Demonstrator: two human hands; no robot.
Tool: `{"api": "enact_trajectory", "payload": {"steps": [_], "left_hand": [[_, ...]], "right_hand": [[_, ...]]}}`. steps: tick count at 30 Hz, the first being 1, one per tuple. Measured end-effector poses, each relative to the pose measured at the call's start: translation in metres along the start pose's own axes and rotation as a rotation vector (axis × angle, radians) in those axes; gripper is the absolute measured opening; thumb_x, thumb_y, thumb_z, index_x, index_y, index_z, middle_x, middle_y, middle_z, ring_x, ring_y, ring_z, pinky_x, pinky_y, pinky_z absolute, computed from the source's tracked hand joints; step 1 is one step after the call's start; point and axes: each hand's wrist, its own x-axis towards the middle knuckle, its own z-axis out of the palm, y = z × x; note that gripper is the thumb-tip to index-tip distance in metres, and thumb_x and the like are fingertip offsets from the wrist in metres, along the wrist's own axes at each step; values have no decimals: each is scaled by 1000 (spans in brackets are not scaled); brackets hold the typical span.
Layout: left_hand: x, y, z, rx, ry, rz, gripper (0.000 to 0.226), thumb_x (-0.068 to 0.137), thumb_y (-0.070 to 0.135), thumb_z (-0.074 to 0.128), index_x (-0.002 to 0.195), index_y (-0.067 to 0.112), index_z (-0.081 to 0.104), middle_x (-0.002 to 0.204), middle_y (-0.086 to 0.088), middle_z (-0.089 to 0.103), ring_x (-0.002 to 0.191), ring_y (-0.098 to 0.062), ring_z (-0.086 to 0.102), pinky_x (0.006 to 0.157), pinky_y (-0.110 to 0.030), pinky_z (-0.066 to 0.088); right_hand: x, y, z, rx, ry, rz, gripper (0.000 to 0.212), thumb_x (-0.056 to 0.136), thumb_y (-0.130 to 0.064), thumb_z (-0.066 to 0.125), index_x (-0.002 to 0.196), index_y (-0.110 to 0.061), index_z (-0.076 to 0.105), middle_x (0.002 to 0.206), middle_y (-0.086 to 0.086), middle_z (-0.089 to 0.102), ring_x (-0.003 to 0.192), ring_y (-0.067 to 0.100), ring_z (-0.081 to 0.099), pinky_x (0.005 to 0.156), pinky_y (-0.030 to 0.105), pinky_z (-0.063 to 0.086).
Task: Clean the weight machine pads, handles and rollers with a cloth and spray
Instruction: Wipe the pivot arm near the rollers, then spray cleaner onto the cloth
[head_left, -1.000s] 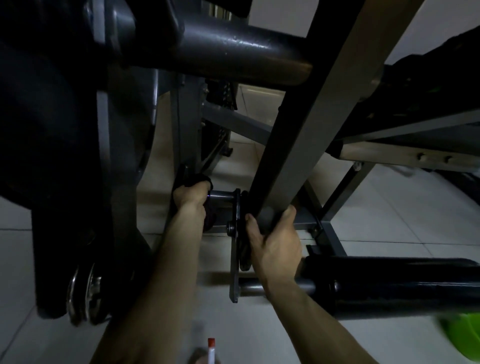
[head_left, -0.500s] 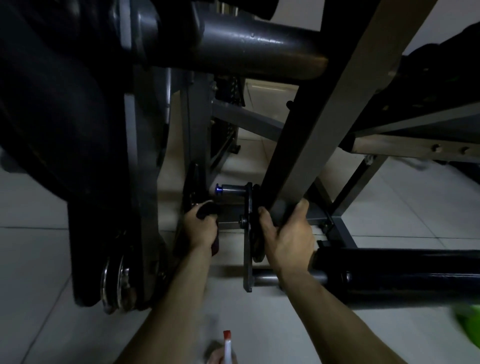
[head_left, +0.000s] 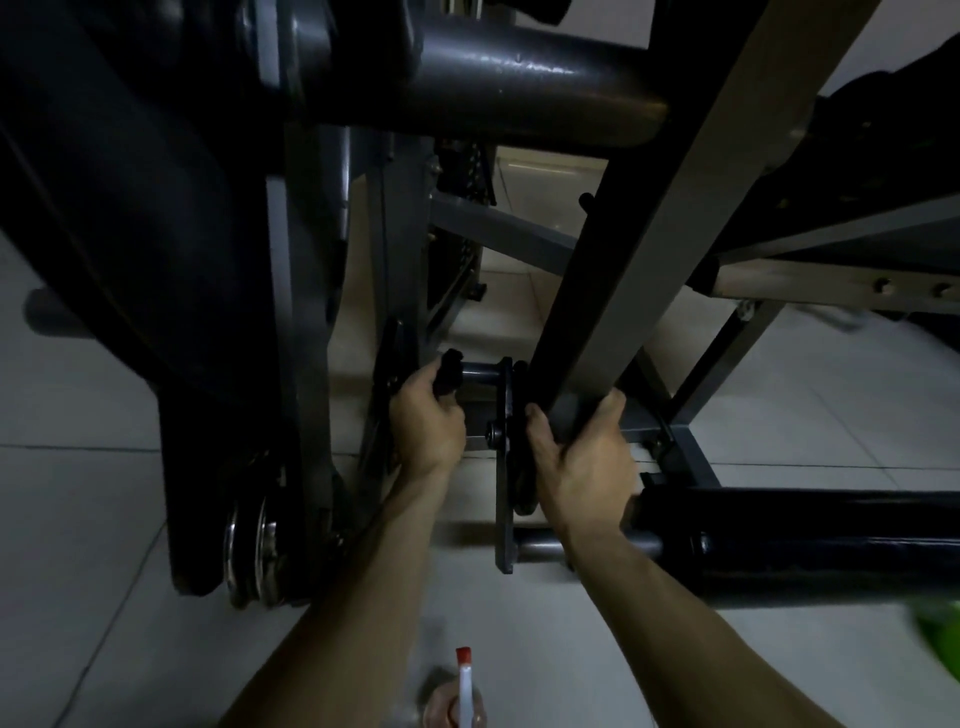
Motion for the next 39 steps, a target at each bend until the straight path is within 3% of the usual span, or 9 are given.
{"api": "enact_trajectory", "payload": {"steps": [4,10,13,15,18,23,31,35,39], "left_hand": [[-36,-10,-10,-23,-82,62,48,97,0,59,140,22,58,135,8,60,125,-1,48,107,-21,36],[-100,-27,-28,-162,-141,-511,45,108,33,45,152,34,38,149,-6,48,136,-31,48,113,-55,40],[-126,-37,-43,-107,-193,-699,51,107,41,44,156,36,30,151,-12,45,134,-36,48,109,-53,42],[-135,-54,-51,-188,-229,-799,57,94,60,58,143,38,42,138,-15,56,119,-38,59,102,-51,48],[-136,-113,-49,-253,-252,-894,91,46,85,76,118,32,60,116,-18,69,103,-41,69,95,-60,55],[-155,-83,-75,-205,-288,-802,35,84,47,79,111,27,66,109,-11,72,101,-32,69,97,-49,56],[-197,-51,-132,-139,-365,-970,16,92,28,76,103,23,65,96,-7,72,89,-25,69,75,-32,55],[-207,31,-159,-115,-350,-942,12,88,20,81,86,23,69,82,4,71,72,-11,67,61,-19,54],[-218,152,-199,-108,-398,-938,12,81,27,86,85,18,78,86,-3,79,75,-11,74,70,-24,56]], "right_hand": [[-2,-1,-2,-17,-17,3,61,91,-63,59,127,-19,37,97,4,66,79,27,69,68,49,60],[-2,-18,-21,-23,-156,108,66,94,-53,66,137,-13,38,112,7,62,102,32,66,80,50,58],[-29,-10,-37,-20,-122,164,54,93,-43,71,131,-13,46,125,10,56,108,31,61,85,49,55],[-67,3,-39,46,-152,154,30,96,-31,67,117,-21,49,105,2,64,92,25,66,78,46,57],[-128,31,-24,-54,-475,201,9,99,-28,60,108,-25,59,96,-4,69,92,23,70,81,42,59],[-192,69,30,-439,-952,318,49,93,-53,60,130,-21,57,126,4,59,112,26,64,88,34,51],[-203,58,3,-414,-787,327,26,101,-39,56,100,-15,67,98,7,72,81,21,63,69,28,47],[-184,-6,-74,-347,-705,255,33,102,-47,55,99,-16,65,92,2,69,80,21,64,65,29,46],[-152,-104,-166,-240,-685,247,28,101,-45,57,93,-19,63,83,-2,63,74,19,62,57,25,40]]}}
